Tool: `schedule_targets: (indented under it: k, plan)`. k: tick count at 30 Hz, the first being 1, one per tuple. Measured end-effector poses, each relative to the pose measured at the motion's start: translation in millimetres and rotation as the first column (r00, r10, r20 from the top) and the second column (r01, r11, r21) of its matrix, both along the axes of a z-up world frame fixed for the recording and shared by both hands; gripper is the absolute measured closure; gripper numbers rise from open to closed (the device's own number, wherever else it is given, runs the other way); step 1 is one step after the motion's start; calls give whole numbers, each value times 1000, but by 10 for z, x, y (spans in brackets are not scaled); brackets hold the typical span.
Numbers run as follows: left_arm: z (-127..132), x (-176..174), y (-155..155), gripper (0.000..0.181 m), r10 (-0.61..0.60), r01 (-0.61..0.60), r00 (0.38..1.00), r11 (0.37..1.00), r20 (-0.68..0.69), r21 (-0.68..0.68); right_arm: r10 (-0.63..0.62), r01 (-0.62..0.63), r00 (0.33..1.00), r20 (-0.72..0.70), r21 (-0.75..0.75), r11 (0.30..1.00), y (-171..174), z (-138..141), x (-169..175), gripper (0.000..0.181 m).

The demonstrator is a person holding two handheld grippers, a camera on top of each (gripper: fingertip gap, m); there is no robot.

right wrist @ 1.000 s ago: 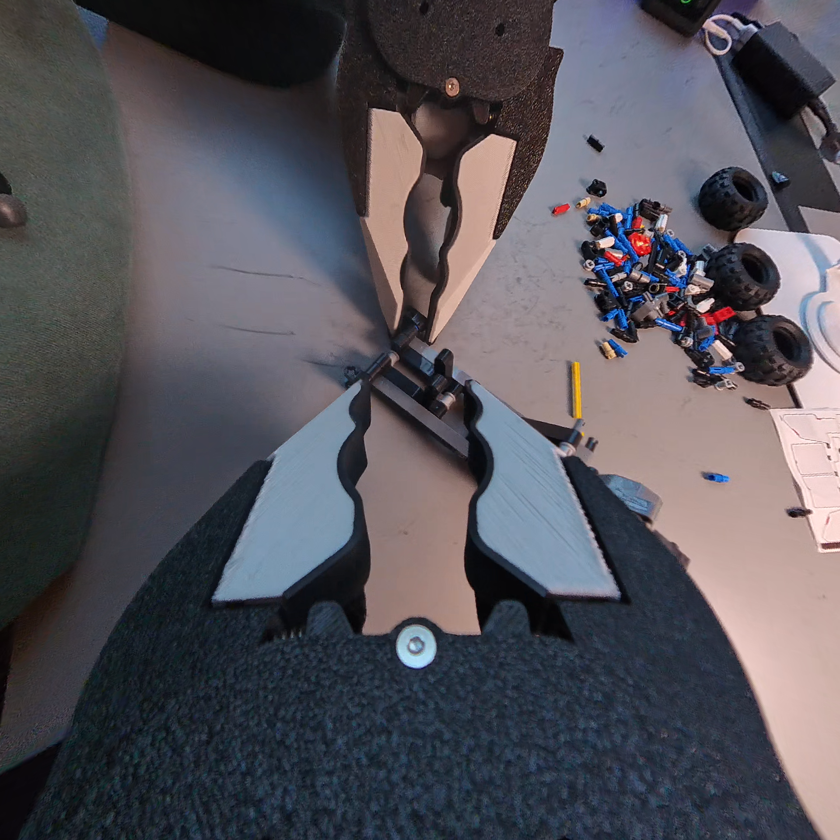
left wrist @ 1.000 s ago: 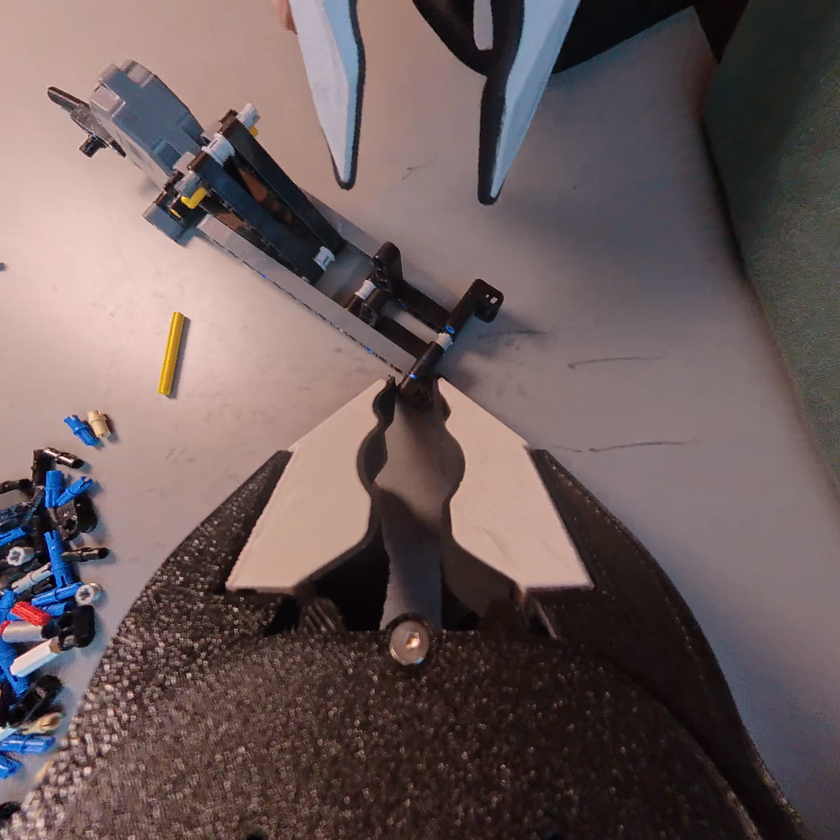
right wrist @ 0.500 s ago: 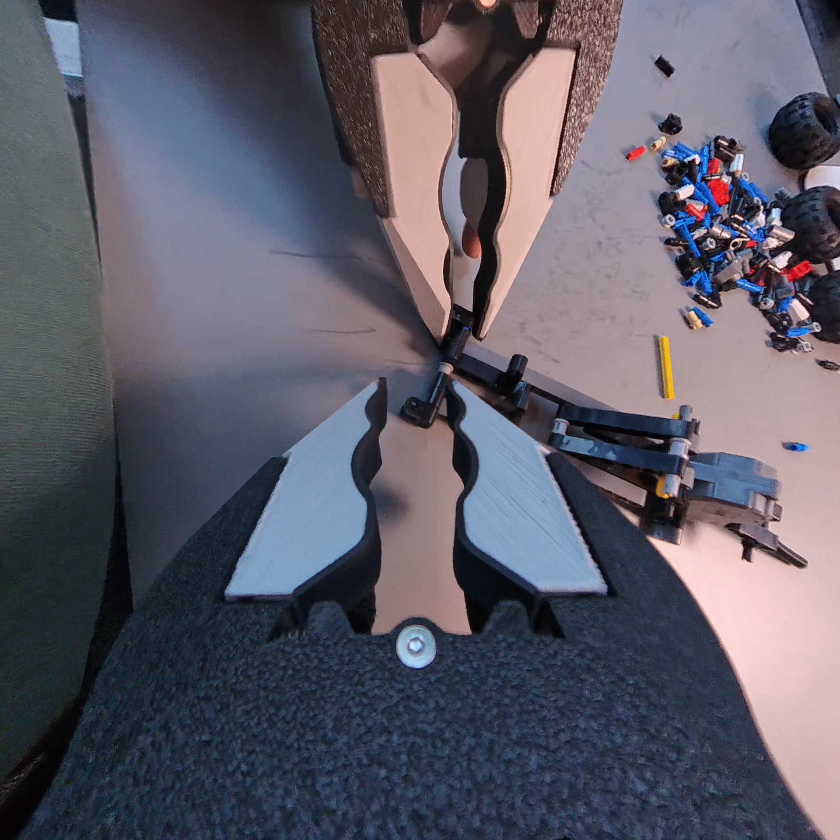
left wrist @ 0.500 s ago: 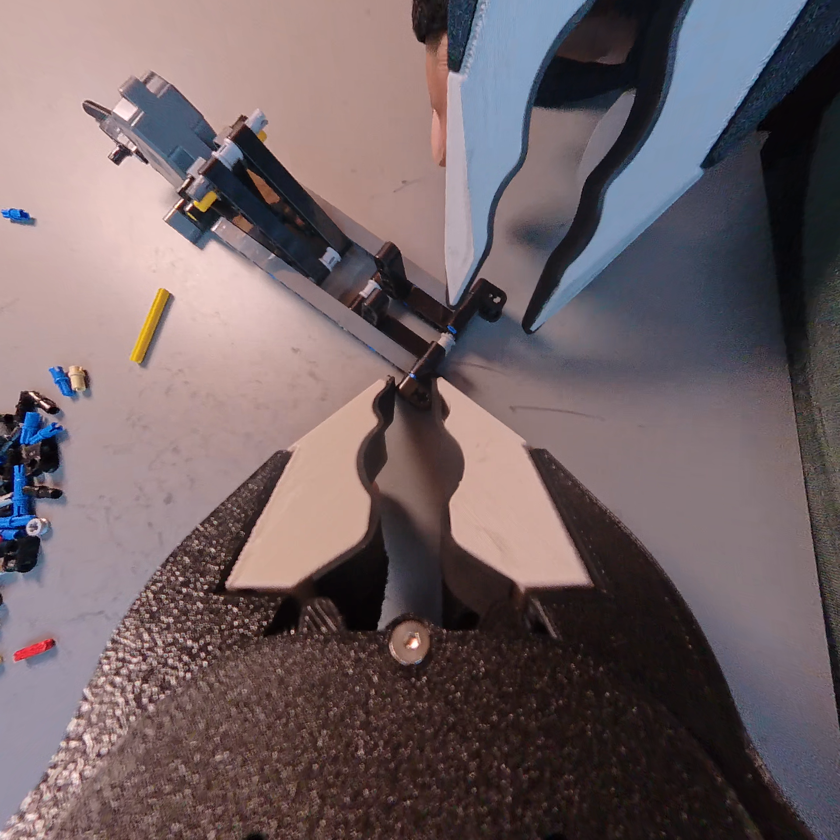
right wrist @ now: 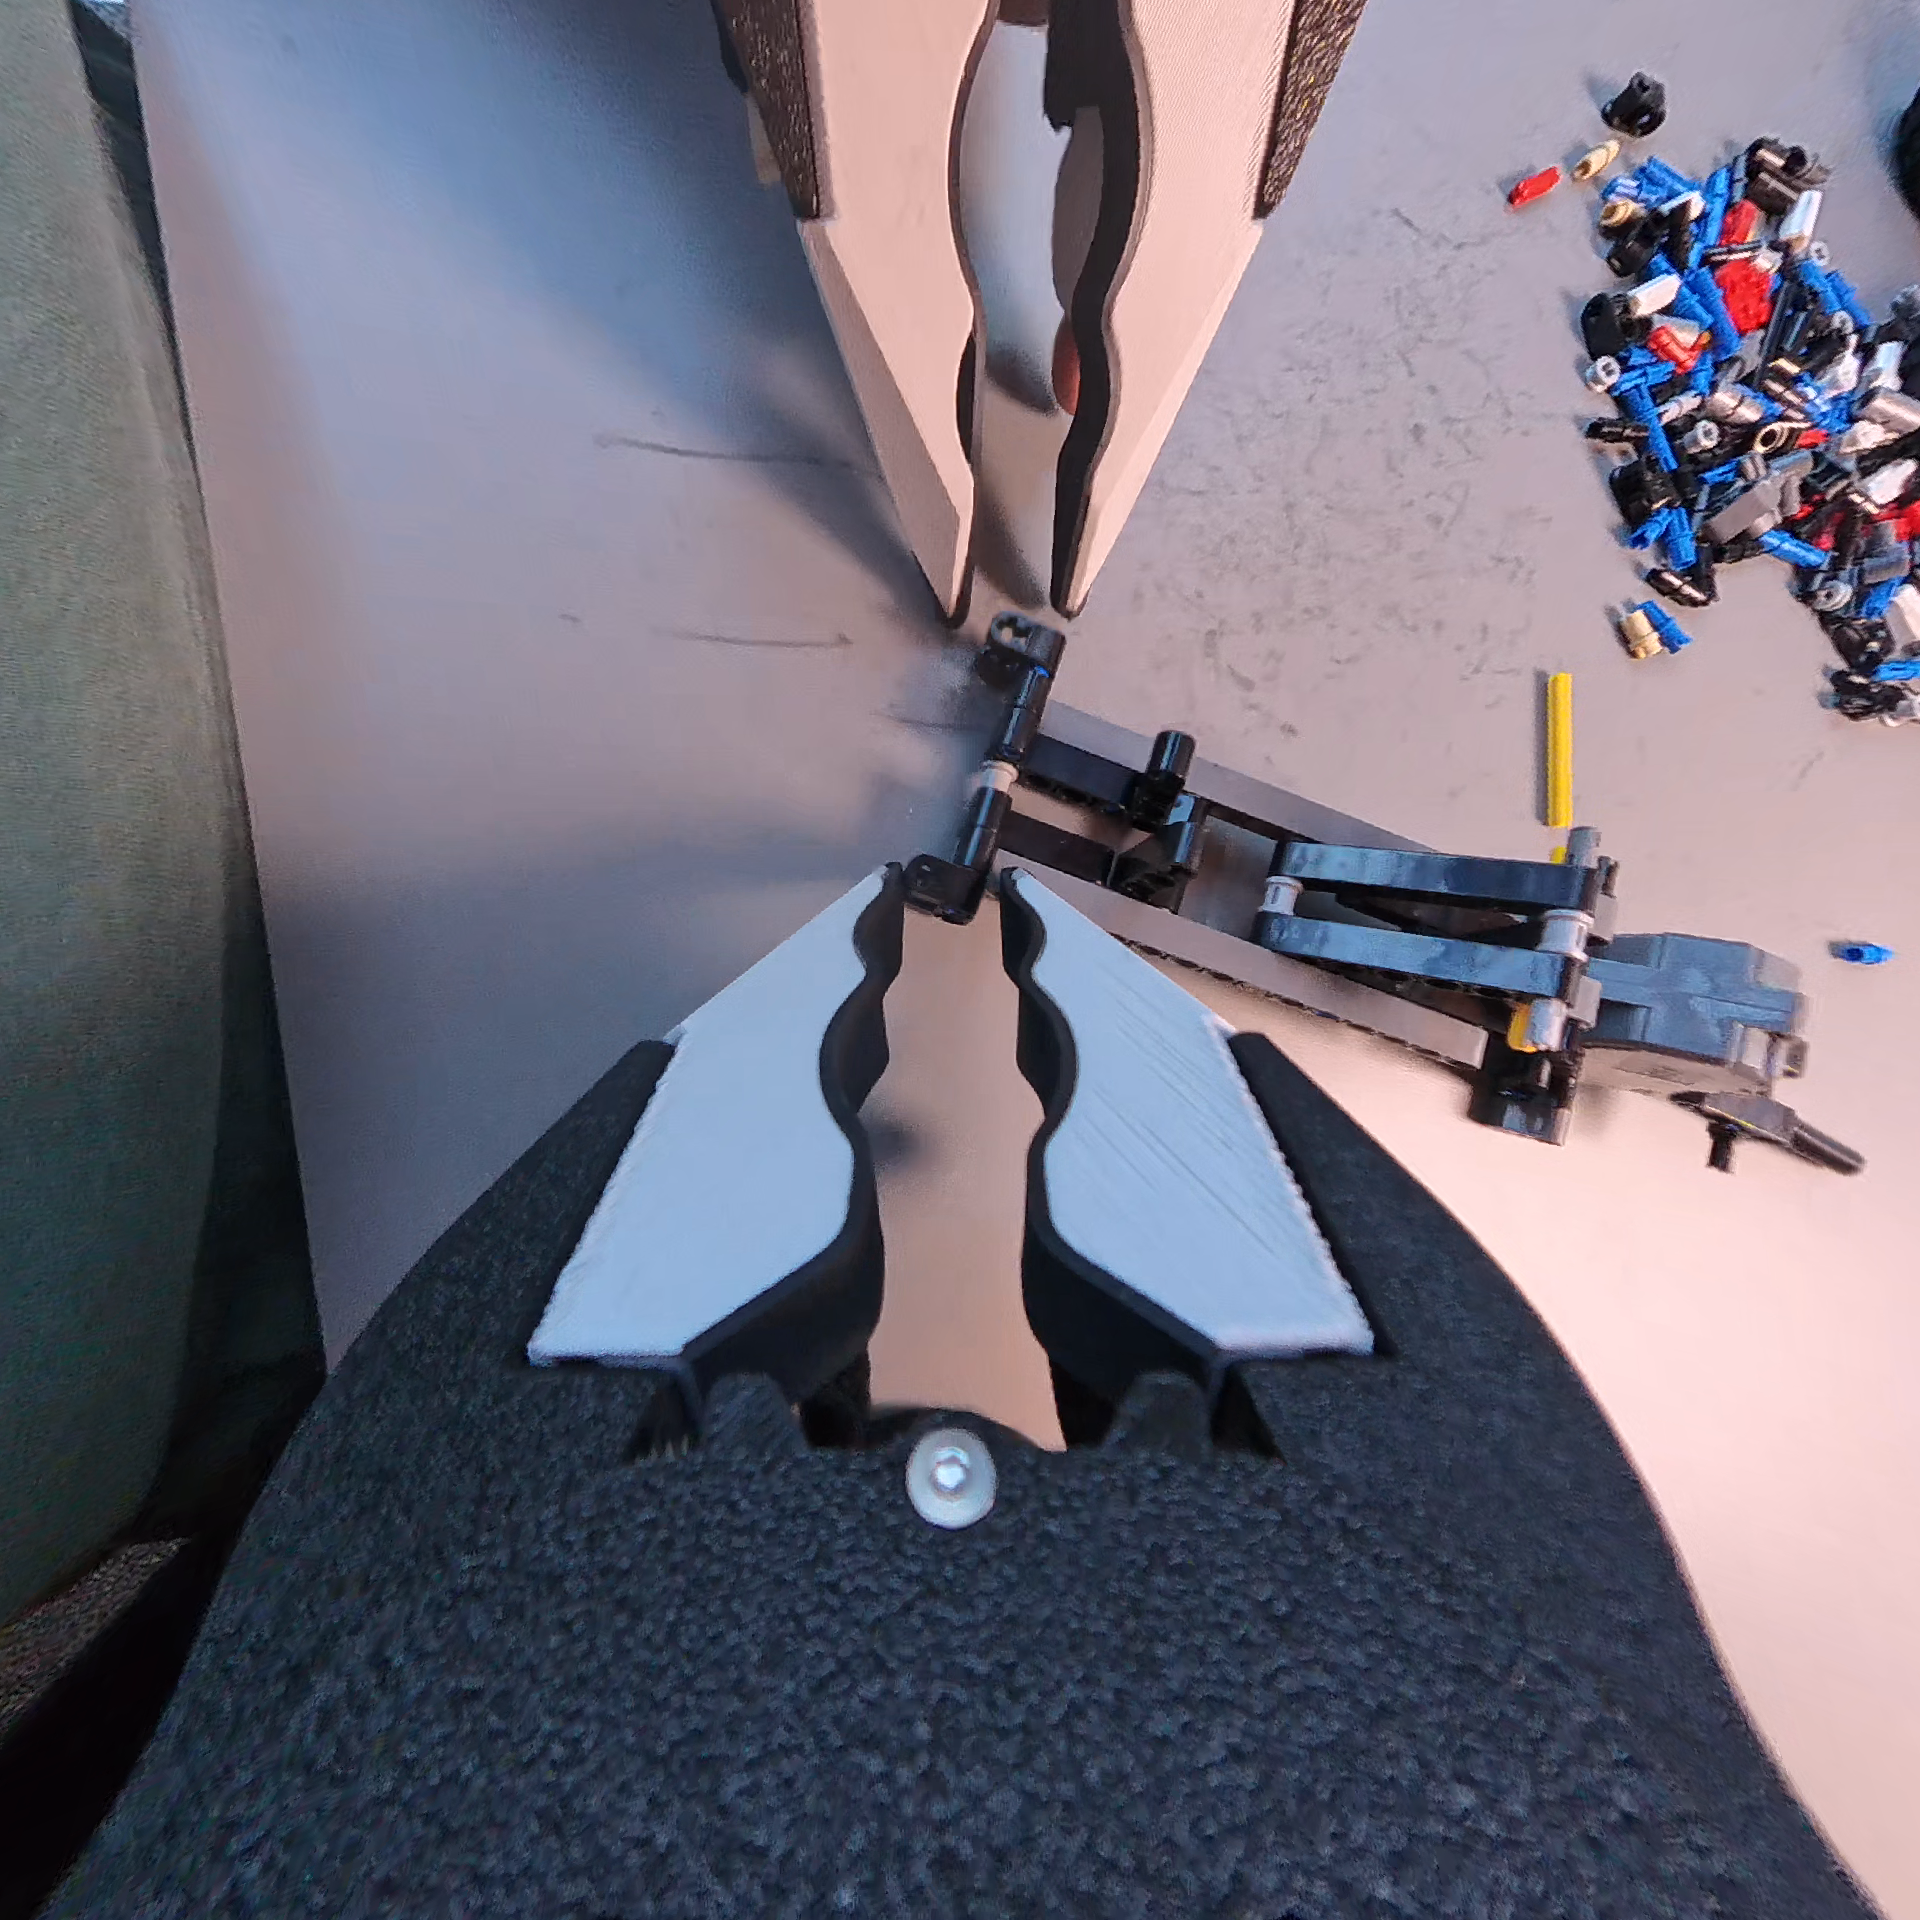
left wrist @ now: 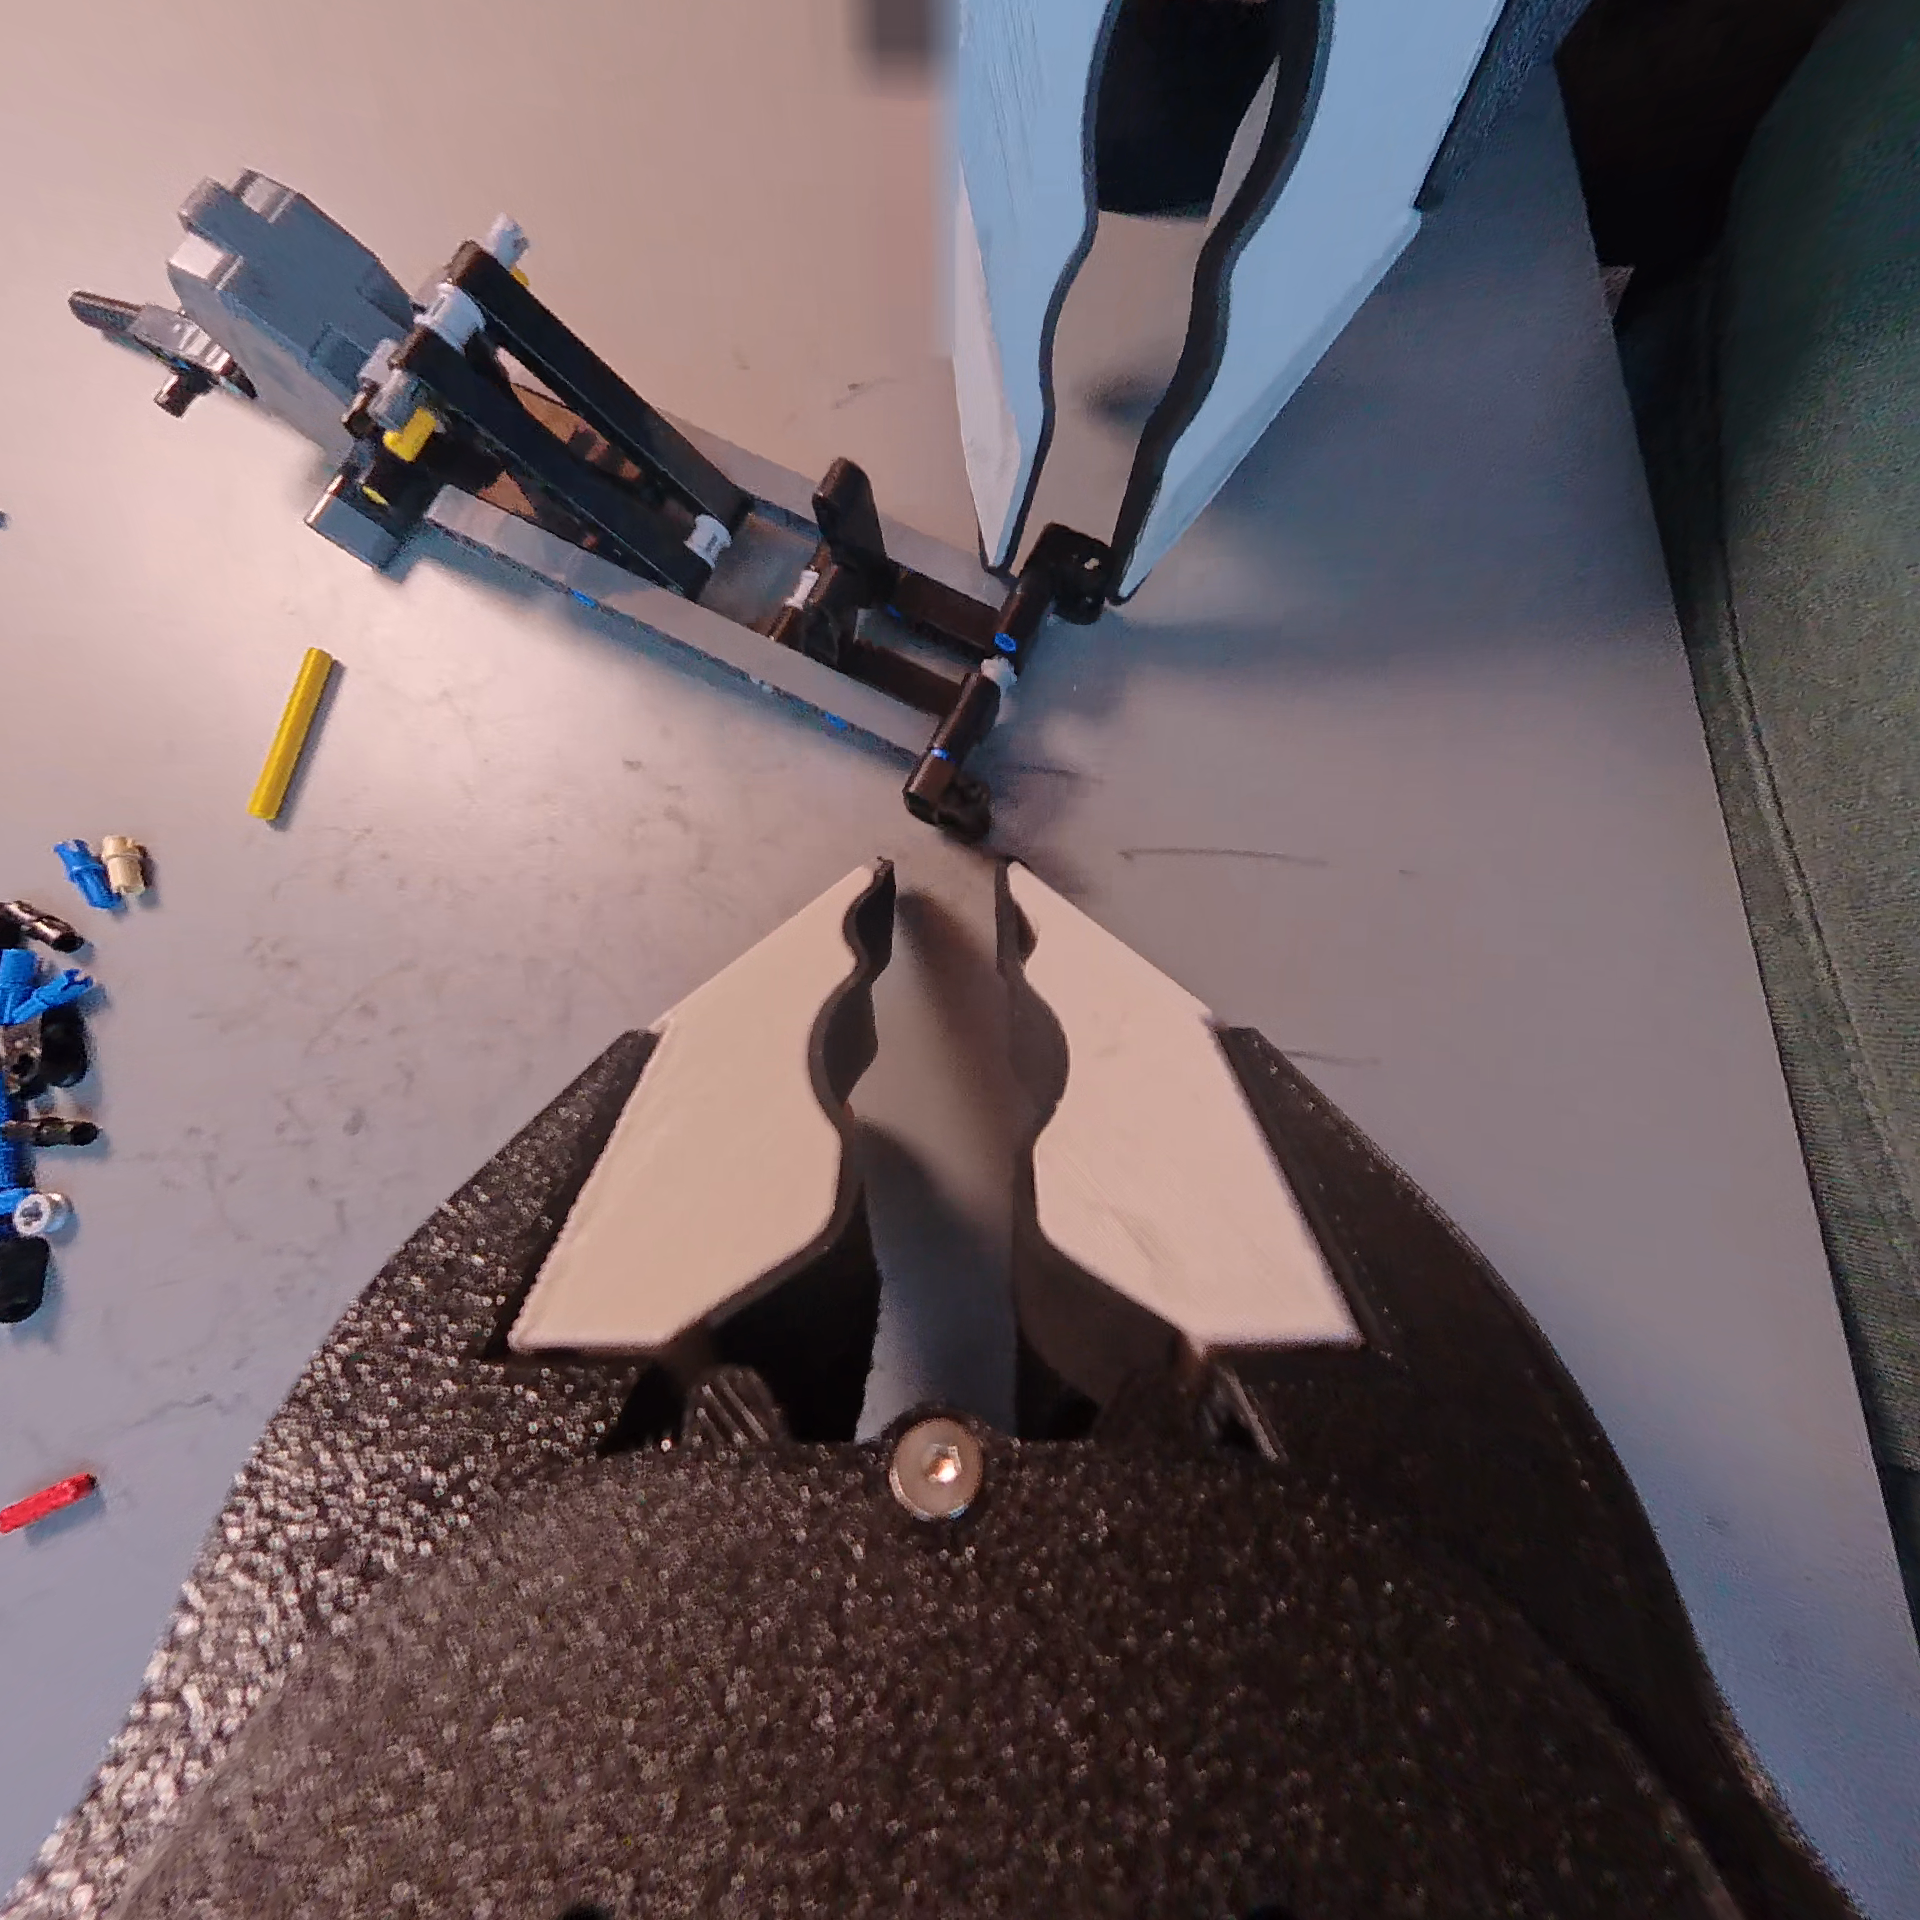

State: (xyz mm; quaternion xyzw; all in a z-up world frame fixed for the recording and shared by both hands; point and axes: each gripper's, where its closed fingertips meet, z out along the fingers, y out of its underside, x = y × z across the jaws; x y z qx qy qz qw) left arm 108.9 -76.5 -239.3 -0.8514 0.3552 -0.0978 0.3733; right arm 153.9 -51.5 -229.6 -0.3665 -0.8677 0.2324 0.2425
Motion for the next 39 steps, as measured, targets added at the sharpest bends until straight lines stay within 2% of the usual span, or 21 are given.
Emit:
schedule_targets:
  k: [4, 6, 11, 15, 16, 39]
  plan:
    - [3, 37, 4, 157, -25, 25, 1000, 1000, 6, 9, 15, -27, 996, -87, -137, 990, -167, 312, -21, 163]
    - [9, 53, 30, 155, -27, 27, 1000, 999, 13, 16, 16, -32, 994, -111, -137, 990, -212, 357, -70, 163]
    - [31, 114, 101, 156, -35, 34, 999, 999, 19, 34, -22, 19, 998, -59, -42, 999, -151, 69, -262, 162]
    - [16, 121, 104, 166, -36, 36, 999, 998, -7, 50, -37, 36, 998, -44, -18, 999, -125, -32, -312, 168]
    - [17, 123, 101, 166, -36, 36, 999, 998, -3, 48, -46, 45, 998, -49, -20, 999, -112, -26, -324, 173]
    - [15, 117, 105, 166, -16, 16, 1000, 999, -4, 49, -54, 52, 997, -55, -47, 998, -123, -23, -355, 173]
